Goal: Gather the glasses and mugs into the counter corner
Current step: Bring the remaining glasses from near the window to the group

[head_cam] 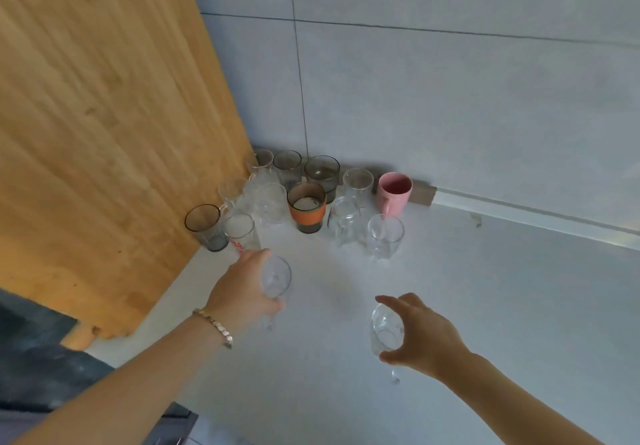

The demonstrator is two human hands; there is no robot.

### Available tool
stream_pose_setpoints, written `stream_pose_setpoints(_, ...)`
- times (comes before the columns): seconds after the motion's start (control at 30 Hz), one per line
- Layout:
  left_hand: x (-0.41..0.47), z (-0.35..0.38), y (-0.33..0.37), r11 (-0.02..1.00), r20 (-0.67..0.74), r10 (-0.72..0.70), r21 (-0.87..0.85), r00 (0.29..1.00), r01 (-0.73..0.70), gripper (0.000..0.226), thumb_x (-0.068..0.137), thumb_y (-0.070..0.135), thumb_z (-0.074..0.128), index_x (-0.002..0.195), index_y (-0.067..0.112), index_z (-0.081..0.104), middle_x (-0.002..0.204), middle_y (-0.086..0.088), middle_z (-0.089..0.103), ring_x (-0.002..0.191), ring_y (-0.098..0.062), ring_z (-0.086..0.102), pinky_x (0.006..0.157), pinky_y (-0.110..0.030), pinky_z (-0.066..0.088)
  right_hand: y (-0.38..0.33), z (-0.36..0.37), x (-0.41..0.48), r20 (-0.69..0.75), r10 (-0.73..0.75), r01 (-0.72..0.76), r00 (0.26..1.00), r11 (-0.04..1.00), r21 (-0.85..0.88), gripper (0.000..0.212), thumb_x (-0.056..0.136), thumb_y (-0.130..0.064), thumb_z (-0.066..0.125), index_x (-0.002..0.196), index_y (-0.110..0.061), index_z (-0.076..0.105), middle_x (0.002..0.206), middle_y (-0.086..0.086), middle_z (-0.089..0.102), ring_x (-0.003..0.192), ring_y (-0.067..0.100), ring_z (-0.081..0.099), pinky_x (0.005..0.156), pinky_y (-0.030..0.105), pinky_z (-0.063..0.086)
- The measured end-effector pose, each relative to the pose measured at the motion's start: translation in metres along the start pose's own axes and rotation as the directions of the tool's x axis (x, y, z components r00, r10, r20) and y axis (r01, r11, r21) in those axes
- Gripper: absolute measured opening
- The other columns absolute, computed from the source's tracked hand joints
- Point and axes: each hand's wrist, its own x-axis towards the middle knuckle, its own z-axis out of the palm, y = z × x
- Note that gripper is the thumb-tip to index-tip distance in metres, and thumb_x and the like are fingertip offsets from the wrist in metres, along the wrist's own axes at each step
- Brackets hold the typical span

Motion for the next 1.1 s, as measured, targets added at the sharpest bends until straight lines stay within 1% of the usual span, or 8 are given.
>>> stream_pose_setpoints(0.13,0.063,-0.002,-0.009,0.991,0.045,0.109,0.076,0.993,-0.113,0.083,0.062,0.028,0.079,0.134,0.015,0.039,0.132,-0.006,0.039,0.121,-0.023,0.048,0.091,-0.035,0.05,-0.015,0.008,0.024,-0.032,0.062,-0.061,0.998,0.998,0.032,0.086,0.068,-0.042,0.074,0.141,-0.043,0.028,0.134,-0.011,0.041,0.11,0.011,0.056,0.086,0.02,0.046)
stream_pose_setpoints(0.3,0.119,0.005,-0.024,0.967,0.123,0.219,0.106,0.968,-0.232,0.082,0.066,0.028,0.077,0.136,0.014,0.037,0.134,-0.008,0.04,0.12,-0.027,0.051,0.097,-0.036,0.048,-0.04,0.023,0.039,-0.083,0.198,-0.188,0.977,0.976,0.113,0.088,0.068,-0.043,0.074,0.142,-0.042,0.026,0.135,-0.012,0.041,0.111,0.01,0.055,0.078,0.015,0.04)
stream_pose_setpoints(0.47,0.145,0.013,-0.037,0.931,0.21,0.304,0.14,0.929,-0.337,0.085,0.07,0.033,0.075,0.141,0.017,0.031,0.138,-0.007,0.036,0.122,-0.028,0.05,0.1,-0.036,0.046,-0.074,0.029,0.068,-0.135,0.316,-0.29,0.939,0.939,0.185,0.09,0.066,-0.042,0.076,0.14,-0.037,0.026,0.137,-0.012,0.042,0.112,0.012,0.056,0.085,0.021,0.047)
stream_pose_setpoints(0.6,0.152,0.019,-0.046,0.92,0.236,0.332,0.133,0.913,-0.368,0.087,0.073,0.034,0.073,0.144,0.018,0.026,0.142,-0.006,0.034,0.124,-0.026,0.048,0.101,-0.033,0.045,-0.098,0.03,0.105,-0.167,0.369,-0.327,0.914,0.916,0.231,0.084,0.068,-0.036,0.075,0.139,-0.034,0.03,0.138,-0.007,0.041,0.114,0.018,0.056,0.089,0.027,0.046)
stream_pose_setpoints(0.83,0.155,0.025,-0.049,0.911,0.179,0.364,0.136,0.914,-0.389,0.083,0.08,0.038,0.066,0.146,0.017,0.02,0.143,-0.005,0.031,0.121,-0.025,0.048,0.095,-0.029,0.048,-0.118,0.035,0.16,-0.187,0.418,-0.377,0.889,0.9,0.217,0.083,0.07,-0.031,0.074,0.14,-0.031,0.029,0.138,0.0,0.039,0.119,0.024,0.051,0.094,0.031,0.045)
stream_pose_setpoints(0.93,0.157,0.026,-0.05,0.906,0.169,0.38,0.132,0.909,-0.403,0.083,0.082,0.04,0.065,0.146,0.017,0.018,0.146,-0.005,0.029,0.124,-0.024,0.046,0.095,-0.025,0.048,-0.12,0.04,0.168,-0.219,0.444,-0.399,0.869,0.89,0.22,0.086,0.073,-0.034,0.072,0.144,-0.031,0.023,0.141,0.001,0.035,0.122,0.023,0.048,0.096,0.032,0.045)
stream_pose_setpoints(1.03,0.154,0.025,-0.052,0.902,0.188,0.374,0.154,0.908,-0.403,0.085,0.083,0.04,0.063,0.148,0.016,0.013,0.149,-0.008,0.024,0.128,-0.025,0.043,0.099,-0.025,0.045,-0.119,0.046,0.164,-0.215,0.46,-0.4,0.861,0.875,0.272,0.1,0.075,-0.043,0.072,0.149,-0.026,0.008,0.145,0.0,0.031,0.127,0.021,0.044,0.097,0.033,0.046)
stream_pose_setpoints(1.1,0.146,0.021,-0.05,0.883,0.199,0.374,0.223,0.906,-0.414,0.087,0.084,0.043,0.061,0.149,0.017,0.009,0.152,-0.015,0.018,0.135,-0.029,0.035,0.105,-0.028,0.041,-0.115,0.048,0.154,-0.177,0.466,-0.395,0.867,0.859,0.325,0.109,0.074,-0.047,0.072,0.15,-0.021,0.0,0.148,0.0,0.03,0.131,0.021,0.042,0.1,0.035,0.045)
